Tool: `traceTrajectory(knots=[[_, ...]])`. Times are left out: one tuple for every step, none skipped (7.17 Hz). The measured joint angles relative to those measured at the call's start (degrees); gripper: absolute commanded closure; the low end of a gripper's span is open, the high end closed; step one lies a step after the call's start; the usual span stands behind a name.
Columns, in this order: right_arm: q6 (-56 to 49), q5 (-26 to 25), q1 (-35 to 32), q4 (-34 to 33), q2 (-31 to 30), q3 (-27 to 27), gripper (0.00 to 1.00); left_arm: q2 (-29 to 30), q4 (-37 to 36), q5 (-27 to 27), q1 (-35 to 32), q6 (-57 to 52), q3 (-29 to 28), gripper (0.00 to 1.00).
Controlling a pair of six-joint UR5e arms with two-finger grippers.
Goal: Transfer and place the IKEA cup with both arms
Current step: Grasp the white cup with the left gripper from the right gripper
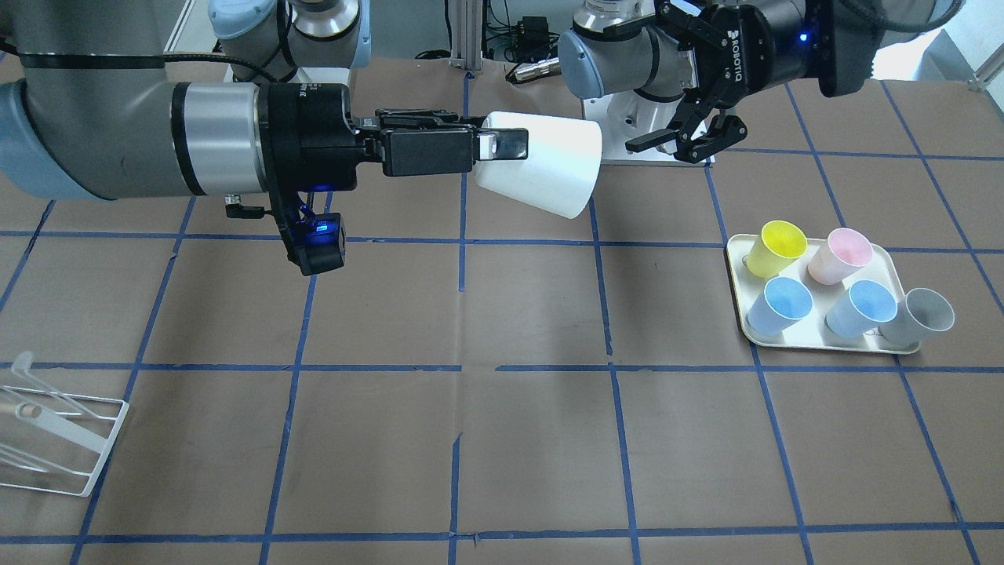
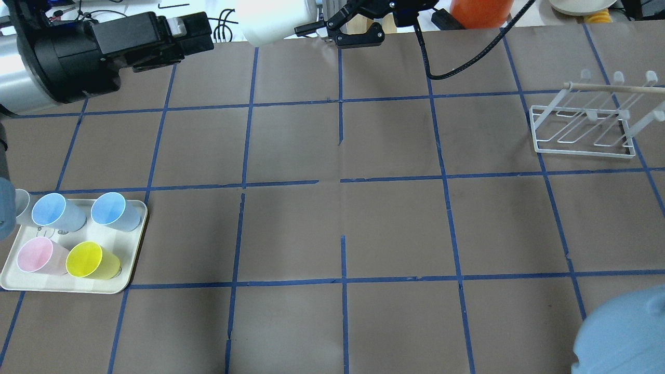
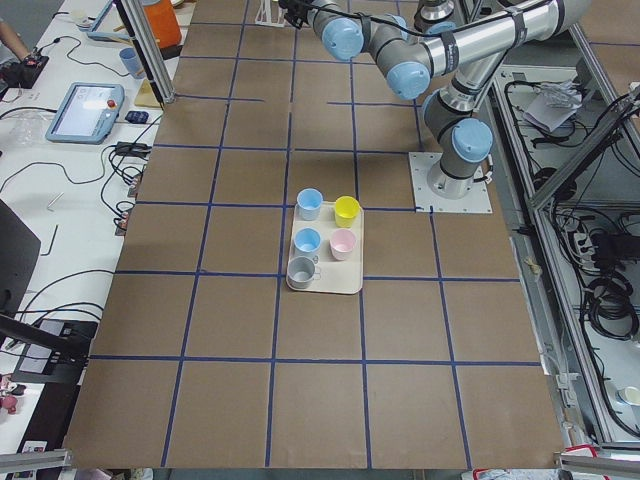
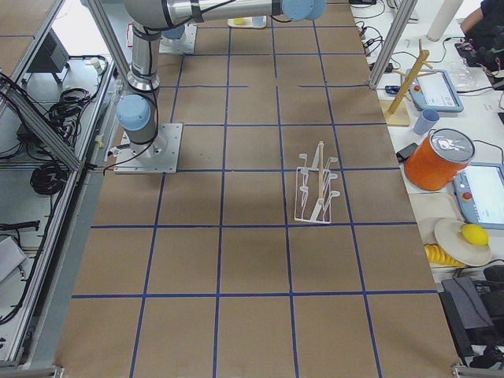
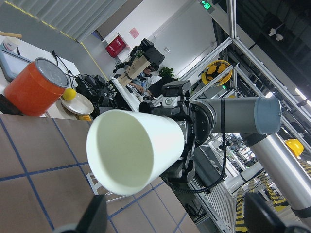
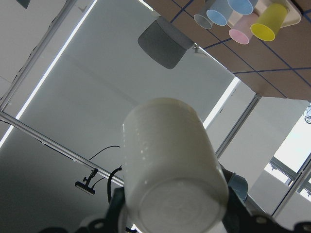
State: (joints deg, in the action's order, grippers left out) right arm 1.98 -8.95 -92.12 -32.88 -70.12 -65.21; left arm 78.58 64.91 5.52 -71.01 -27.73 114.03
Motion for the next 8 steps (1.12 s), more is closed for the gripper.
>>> traceTrajectory(knots=[[0.02, 1.0, -0.83, 0.79, 0.03, 0.0, 0.55, 0.73, -1.59, -0.74, -0.65, 0.14, -0.01, 0.0], [0.04, 1.55, -1.47, 1.26, 0.08, -0.03, 0.55, 1.19, -2.49, -1.05, -1.48, 0.19, -0.04, 0.0], [0.04, 1.77, -1.76, 1.5, 0.08, -0.06, 0.55, 1.46, -2.86, -1.16, -2.04, 0.21, -0.07, 0.0], [0.07, 1.81, -1.86, 1.74, 0.0, -0.08, 0.55, 1.59, -3.0, -1.22, -2.26, 0.22, -0.16, 0.0], [0.1, 1.83, -1.89, 2.15, -0.08, -0.09, 0.55, 1.71, -3.07, -1.27, -2.33, 0.22, -0.38, 0.02], [0.12, 1.83, -1.91, 2.52, -0.14, -0.09, 0.55, 1.91, -3.1, -1.29, -2.39, 0.2, -0.84, 0.02], [0.15, 1.83, -1.91, 2.72, -0.17, -0.08, 0.55, 2.17, -3.23, -1.32, -2.46, 0.19, -1.21, 0.04], [0.19, 1.82, -1.91, 2.79, -0.19, -0.01, 0.55, 2.42, -3.57, -1.34, -2.58, 0.19, -1.36, 0.23]])
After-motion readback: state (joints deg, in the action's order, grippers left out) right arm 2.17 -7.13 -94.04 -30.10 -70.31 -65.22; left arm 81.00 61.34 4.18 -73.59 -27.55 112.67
